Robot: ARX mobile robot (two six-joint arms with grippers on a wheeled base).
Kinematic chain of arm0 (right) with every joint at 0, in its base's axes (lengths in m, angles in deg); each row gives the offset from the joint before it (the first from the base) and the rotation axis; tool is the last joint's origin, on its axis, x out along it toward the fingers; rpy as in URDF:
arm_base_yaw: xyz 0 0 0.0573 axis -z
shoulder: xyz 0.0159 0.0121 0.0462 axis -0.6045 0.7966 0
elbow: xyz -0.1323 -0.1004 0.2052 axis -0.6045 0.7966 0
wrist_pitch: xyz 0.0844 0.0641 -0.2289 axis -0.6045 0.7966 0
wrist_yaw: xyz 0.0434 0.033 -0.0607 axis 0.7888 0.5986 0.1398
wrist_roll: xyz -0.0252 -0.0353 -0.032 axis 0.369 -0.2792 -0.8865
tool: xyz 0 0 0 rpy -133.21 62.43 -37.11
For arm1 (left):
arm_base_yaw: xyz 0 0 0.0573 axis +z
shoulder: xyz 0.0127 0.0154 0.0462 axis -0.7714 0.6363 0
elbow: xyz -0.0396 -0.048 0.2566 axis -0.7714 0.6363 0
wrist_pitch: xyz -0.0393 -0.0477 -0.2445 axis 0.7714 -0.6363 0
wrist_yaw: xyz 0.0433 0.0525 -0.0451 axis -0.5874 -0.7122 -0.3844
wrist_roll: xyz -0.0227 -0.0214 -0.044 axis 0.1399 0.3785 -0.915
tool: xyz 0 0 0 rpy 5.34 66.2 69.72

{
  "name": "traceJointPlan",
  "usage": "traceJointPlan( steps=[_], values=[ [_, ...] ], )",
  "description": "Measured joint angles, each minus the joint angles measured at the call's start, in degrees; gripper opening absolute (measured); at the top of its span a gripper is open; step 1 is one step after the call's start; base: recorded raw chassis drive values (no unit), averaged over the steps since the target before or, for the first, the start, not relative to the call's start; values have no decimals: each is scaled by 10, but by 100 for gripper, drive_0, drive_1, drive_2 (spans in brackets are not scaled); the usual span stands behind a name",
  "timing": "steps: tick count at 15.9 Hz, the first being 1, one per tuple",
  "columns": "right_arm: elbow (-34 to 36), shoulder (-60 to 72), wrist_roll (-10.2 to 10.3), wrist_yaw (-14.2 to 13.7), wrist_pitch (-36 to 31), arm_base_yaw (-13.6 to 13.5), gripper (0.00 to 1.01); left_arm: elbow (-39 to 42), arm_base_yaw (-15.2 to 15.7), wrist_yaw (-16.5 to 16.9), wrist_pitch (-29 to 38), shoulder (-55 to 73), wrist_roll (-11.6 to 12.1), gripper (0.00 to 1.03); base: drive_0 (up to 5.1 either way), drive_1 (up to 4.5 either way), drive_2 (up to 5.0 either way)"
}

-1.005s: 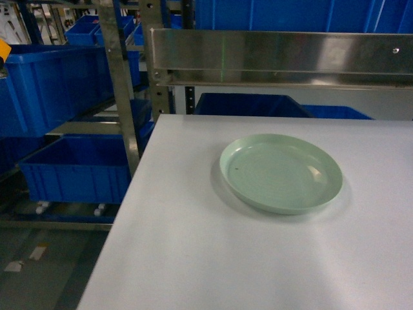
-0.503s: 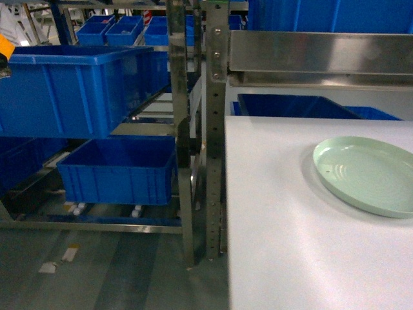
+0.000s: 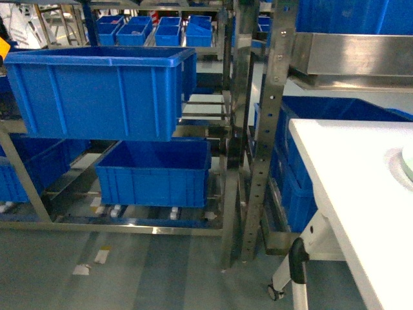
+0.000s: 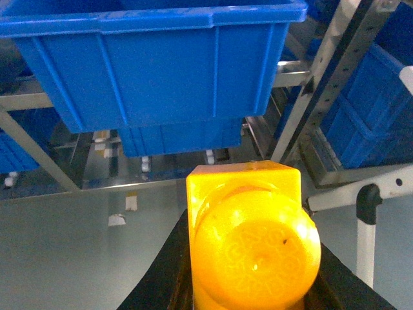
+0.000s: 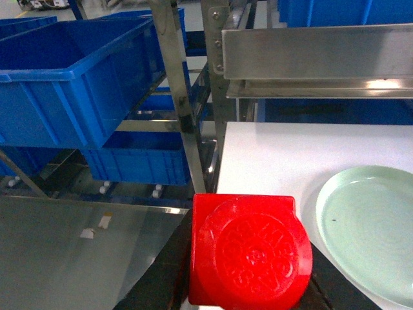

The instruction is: Sort and place red and yellow blocks in left bins

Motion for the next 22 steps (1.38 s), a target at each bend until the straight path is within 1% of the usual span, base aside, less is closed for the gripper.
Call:
traceJointPlan(
  steps=[22],
  values=[
    [1,0,0,0,2,0,28,0,1,0,0,0,0,28,-494,247,247]
  ],
)
